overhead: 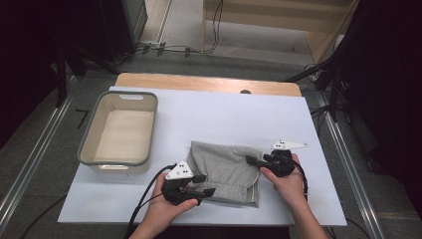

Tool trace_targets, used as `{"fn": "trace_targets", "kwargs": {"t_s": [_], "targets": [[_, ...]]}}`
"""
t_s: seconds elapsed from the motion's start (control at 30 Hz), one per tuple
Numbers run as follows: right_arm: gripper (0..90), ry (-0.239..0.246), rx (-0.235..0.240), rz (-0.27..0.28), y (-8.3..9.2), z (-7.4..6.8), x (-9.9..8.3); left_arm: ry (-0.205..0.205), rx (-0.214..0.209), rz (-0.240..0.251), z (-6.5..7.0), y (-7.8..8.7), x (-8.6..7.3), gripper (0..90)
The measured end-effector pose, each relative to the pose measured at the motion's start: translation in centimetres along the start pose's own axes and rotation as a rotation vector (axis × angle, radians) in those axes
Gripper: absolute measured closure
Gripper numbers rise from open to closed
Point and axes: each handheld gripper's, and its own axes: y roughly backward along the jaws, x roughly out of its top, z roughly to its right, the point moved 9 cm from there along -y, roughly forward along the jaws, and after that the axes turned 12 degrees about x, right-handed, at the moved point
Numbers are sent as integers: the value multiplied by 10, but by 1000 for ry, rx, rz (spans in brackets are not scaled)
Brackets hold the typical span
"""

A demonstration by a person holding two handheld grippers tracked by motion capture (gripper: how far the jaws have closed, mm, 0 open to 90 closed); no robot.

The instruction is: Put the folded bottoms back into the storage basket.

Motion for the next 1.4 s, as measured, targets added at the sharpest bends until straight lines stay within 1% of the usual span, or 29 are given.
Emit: {"fn": "trace_targets", "kwargs": {"t_s": [0.07,0.1,0.17,0.2,0.23,0.27,0.3,0.4,0.47,0.53,0.6,0.67,0.7,0.83,0.93,1.07,1.13,1.17,1.23,1.3,1.4], "targets": [[629,12,-21,7,6,-1,-3,14,42,-10,-7,1,-2,259],[630,18,-29,10,9,-2,-4,27,58,-17,-11,1,-2,213],[630,19,-36,24,16,-4,-8,58,75,-28,-15,-1,-3,130],[630,19,-41,28,19,-5,-10,65,81,-38,-17,-4,-4,106],[630,24,-47,33,22,-6,-11,69,99,-55,-19,-7,-5,69],[630,31,-52,36,24,-7,-12,69,112,-67,-20,-10,-6,8],[630,32,-56,40,26,-9,-13,72,123,-73,-22,-13,-7,0],[630,40,-72,55,32,-13,-15,94,138,-80,-26,-19,-7,0],[630,51,-89,55,35,-16,-16,91,155,-83,-29,-22,-6,0],[630,61,-93,62,37,-19,-16,91,157,-88,-29,-25,-6,0],[630,64,-101,64,39,-21,-17,93,178,-110,-32,-29,-8,0],[630,66,-103,69,40,-23,-18,103,181,-121,-33,-32,-9,0],[630,67,-107,67,40,-24,-19,109,181,-121,-33,-33,-9,0],[631,75,-110,66,41,-25,-20,98,197,-128,-32,-33,-10,0],[631,79,-116,68,41,-25,-20,88,191,-133,-31,-33,-11,0],[631,76,-117,70,41,-25,-21,100,188,-126,-30,-33,-12,0],[631,84,-119,66,41,-25,-21,91,189,-130,-27,-34,-13,0],[632,86,-117,69,41,-25,-20,93,191,-130,-26,-34,-13,0],[632,80,-117,70,41,-25,-21,90,204,-130,-24,-35,-13,0],[632,81,-118,71,40,-25,-21,99,217,-126,-24,-35,-13,0],[632,85,-124,70,40,-26,-20,96,233,-127,-22,-36,-14,0]]}}
